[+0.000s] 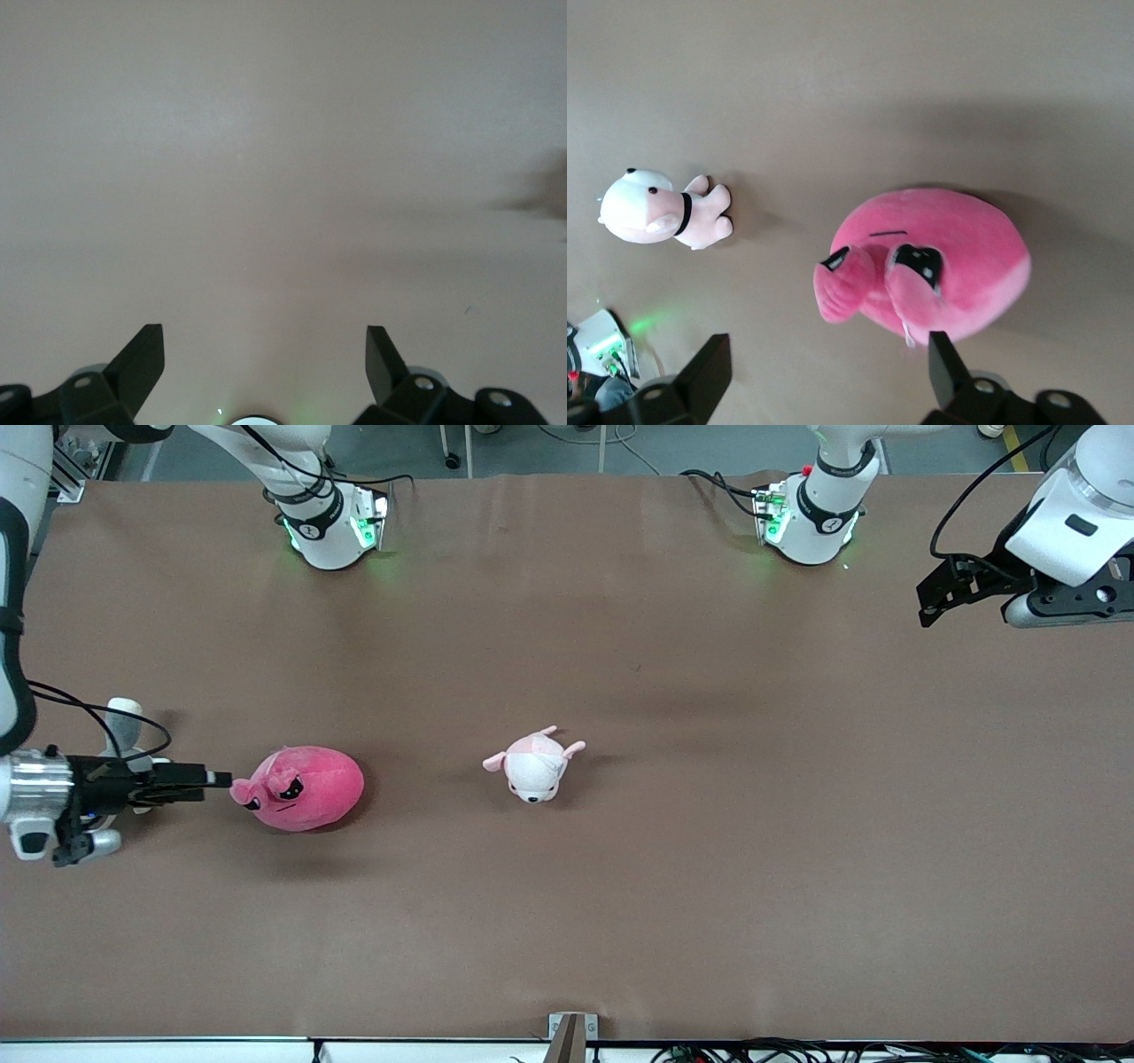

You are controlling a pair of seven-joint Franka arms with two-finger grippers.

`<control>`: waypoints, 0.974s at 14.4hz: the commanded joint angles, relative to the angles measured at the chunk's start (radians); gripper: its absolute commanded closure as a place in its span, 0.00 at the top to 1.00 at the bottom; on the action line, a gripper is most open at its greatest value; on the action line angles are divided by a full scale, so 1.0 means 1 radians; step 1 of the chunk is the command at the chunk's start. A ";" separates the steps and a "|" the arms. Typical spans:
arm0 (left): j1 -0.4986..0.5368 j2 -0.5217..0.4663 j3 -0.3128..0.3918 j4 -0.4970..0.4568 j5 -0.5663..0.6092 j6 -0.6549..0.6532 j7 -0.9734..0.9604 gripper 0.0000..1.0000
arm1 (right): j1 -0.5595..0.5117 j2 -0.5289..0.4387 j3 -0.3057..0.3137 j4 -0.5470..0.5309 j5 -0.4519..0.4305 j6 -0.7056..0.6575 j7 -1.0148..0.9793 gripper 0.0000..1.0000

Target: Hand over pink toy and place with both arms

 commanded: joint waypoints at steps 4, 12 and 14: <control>0.000 -0.015 0.009 -0.015 -0.015 0.006 0.067 1.00 | 0.110 -0.190 0.006 0.018 -0.301 -0.042 0.181 1.00; 0.000 -0.015 0.014 -0.013 -0.016 0.005 0.079 1.00 | 0.102 -0.456 0.001 -0.106 -0.447 -0.001 0.300 1.00; 0.000 -0.014 0.014 -0.013 -0.016 0.006 0.078 1.00 | 0.105 -0.561 0.006 -0.262 -0.472 0.100 0.302 1.00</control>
